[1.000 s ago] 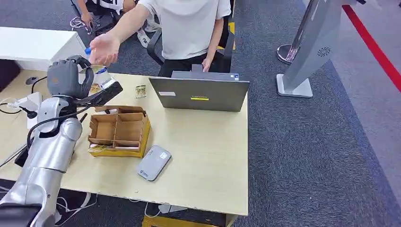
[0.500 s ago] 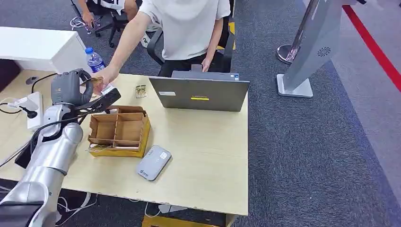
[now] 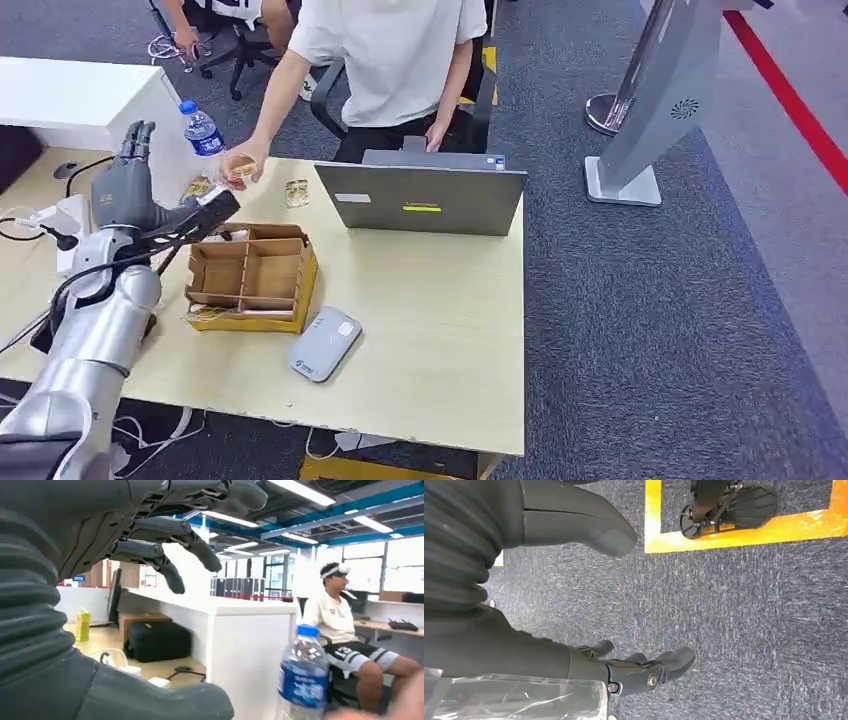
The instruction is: Pass the card to the sensor for recognition and then transmit it.
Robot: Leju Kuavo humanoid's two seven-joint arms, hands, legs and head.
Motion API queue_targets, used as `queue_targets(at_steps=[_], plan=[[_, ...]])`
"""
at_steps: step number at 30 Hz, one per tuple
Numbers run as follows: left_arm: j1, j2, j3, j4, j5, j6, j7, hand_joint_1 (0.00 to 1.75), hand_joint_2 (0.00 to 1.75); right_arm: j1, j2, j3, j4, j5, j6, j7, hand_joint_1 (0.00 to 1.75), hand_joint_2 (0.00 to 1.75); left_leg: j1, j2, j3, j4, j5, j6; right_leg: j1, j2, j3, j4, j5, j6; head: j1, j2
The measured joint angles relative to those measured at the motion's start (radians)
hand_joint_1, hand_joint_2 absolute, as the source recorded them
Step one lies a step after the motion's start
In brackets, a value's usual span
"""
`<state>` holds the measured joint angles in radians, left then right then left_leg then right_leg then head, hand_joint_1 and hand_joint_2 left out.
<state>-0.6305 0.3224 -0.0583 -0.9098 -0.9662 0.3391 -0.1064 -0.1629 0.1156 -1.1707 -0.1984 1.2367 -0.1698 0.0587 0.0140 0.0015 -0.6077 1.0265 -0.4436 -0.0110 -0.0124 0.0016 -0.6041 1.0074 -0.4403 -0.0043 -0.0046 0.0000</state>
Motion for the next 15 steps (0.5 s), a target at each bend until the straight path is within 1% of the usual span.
queue_targets(at_steps=[2,3,6,7,8,9,10,11,12,13,15], plan=[[0.000,0.033,0.024,0.000,0.024,0.003,-0.011,0.00,1.75,0.000,0.000,0.000,0.000,0.000,-0.002,0.000,0.00,1.75,0.001,0.002,0.000,0.000,0.000,0.000,0.000,0.002,-0.001,0.000,0.000,0.000,0.000,0.000],[-0.001,0.066,0.047,0.001,0.037,0.015,-0.015,0.00,1.75,0.000,0.000,0.000,0.000,0.000,-0.003,0.000,0.00,1.75,0.001,0.004,0.000,0.000,0.000,0.000,0.001,0.004,-0.001,0.001,0.000,0.000,0.000,0.000],[-0.020,0.160,0.125,0.024,0.081,0.055,-0.057,0.00,1.75,0.002,0.000,0.000,0.000,0.006,-0.005,0.000,0.00,1.75,0.004,0.007,-0.002,0.000,-0.001,-0.002,0.003,0.008,-0.004,0.001,0.001,-0.002,0.000,0.000],[-0.038,0.214,0.169,0.055,0.097,0.075,-0.076,0.00,1.75,0.002,0.000,0.000,0.000,0.013,-0.006,0.002,0.00,1.75,0.005,0.009,-0.002,0.000,-0.001,-0.003,0.004,0.010,-0.005,0.002,0.001,-0.002,0.000,0.000],[-0.050,0.250,0.196,0.087,0.114,0.092,-0.085,0.00,1.75,0.002,0.000,0.000,0.000,0.018,-0.006,0.002,0.00,1.75,0.005,0.010,-0.003,0.000,-0.002,-0.004,0.005,0.010,-0.005,0.002,0.001,-0.003,0.000,0.000],[-0.063,0.300,0.234,0.127,0.133,0.106,-0.102,0.00,1.75,0.001,0.000,0.000,0.000,0.021,-0.006,0.003,0.00,1.75,0.006,0.012,-0.002,0.000,-0.003,-0.006,0.006,0.013,-0.006,0.002,0.001,-0.004,0.001,0.000],[-0.072,0.357,0.276,0.168,0.153,0.111,-0.122,0.00,1.75,0.000,0.000,0.000,0.000,0.020,-0.006,0.004,0.00,1.75,0.007,0.015,-0.002,0.000,-0.003,-0.007,0.006,0.016,-0.007,0.002,0.001,-0.005,0.000,0.000],[-0.080,0.395,0.315,0.208,0.176,0.114,-0.128,0.00,1.75,0.001,0.000,0.000,0.000,0.022,-0.006,0.006,0.00,1.75,0.007,0.016,-0.002,-0.001,-0.003,-0.007,0.006,0.017,-0.007,0.002,0.000,-0.005,0.000,0.000],[-0.080,0.448,0.356,0.252,0.201,0.124,-0.129,0.00,1.75,0.001,-0.002,0.000,0.000,0.027,-0.006,0.012,0.00,1.75,0.007,0.017,-0.002,-0.001,-0.003,-0.008,0.006,0.017,-0.007,0.002,0.000,-0.006,0.000,0.000],[-0.072,0.489,0.397,0.292,0.229,0.125,-0.137,0.00,1.75,0.000,-0.002,0.000,0.000,0.034,-0.006,0.013,0.00,1.75,0.007,0.017,-0.002,-0.001,-0.005,-0.010,0.007,0.018,-0.008,0.002,-0.001,-0.008,-0.001,0.000],[-0.030,0.561,0.493,0.367,0.308,0.126,-0.154,0.00,1.75,0.001,-0.003,0.000,0.000,0.036,-0.006,0.015,0.00,1.75,0.007,0.017,-0.001,-0.001,-0.006,-0.010,0.007,0.019,-0.007,0.002,-0.003,-0.009,-0.001,0.000]])
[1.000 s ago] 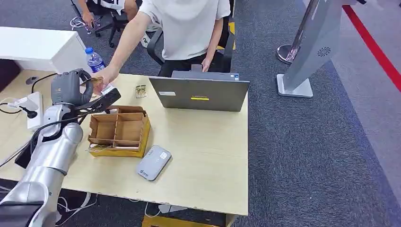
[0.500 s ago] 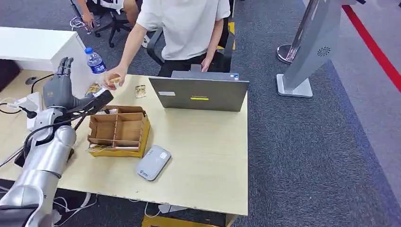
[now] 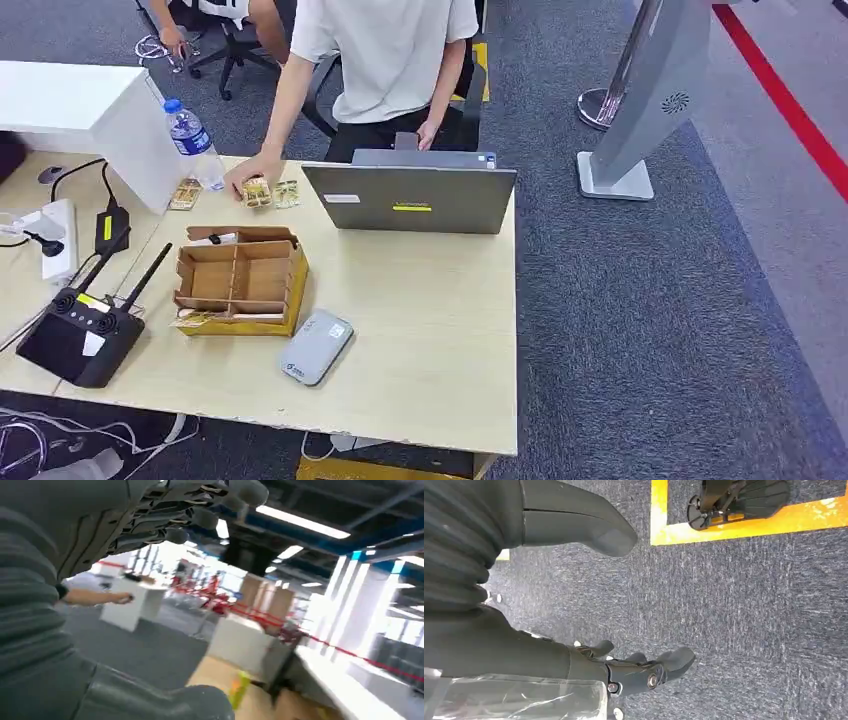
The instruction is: Pass the card to the sensor for recognition and then transmit it.
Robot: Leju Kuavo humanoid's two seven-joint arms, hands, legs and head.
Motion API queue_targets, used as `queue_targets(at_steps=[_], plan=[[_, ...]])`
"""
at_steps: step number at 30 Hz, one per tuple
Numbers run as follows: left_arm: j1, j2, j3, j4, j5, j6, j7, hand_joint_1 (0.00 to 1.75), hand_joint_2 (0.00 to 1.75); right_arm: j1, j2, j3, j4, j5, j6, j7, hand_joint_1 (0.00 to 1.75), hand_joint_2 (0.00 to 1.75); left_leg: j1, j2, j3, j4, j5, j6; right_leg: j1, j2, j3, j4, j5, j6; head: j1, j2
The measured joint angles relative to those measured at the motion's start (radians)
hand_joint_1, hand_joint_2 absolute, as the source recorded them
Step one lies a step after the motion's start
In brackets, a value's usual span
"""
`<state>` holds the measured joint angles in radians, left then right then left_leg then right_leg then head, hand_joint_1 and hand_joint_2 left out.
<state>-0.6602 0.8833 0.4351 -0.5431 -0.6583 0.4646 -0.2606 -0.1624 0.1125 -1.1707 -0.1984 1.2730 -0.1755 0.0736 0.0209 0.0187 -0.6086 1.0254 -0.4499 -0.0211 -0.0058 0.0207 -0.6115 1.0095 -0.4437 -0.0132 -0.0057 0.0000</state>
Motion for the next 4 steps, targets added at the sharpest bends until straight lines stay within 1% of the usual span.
queue_targets(at_steps=[2,4], plan=[[0.086,0.054,0.110,0.064,0.085,-0.013,-0.015,0.00,1.75,0.000,-0.001,0.000,0.000,0.002,0.000,0.000,0.00,1.75,0.000,0.000,0.001,0.000,-0.002,-0.001,0.000,0.000,0.001,0.000,-0.001,0.000,-0.003,0.000],[0.162,0.069,0.237,0.113,0.212,-0.072,-0.011,0.00,1.75,0.000,-0.005,0.000,0.000,0.005,0.000,-0.002,0.00,1.75,0.000,-0.003,0.001,0.000,-0.002,-0.001,0.000,-0.003,0.002,-0.001,-0.005,0.002,-0.001,0.000]])
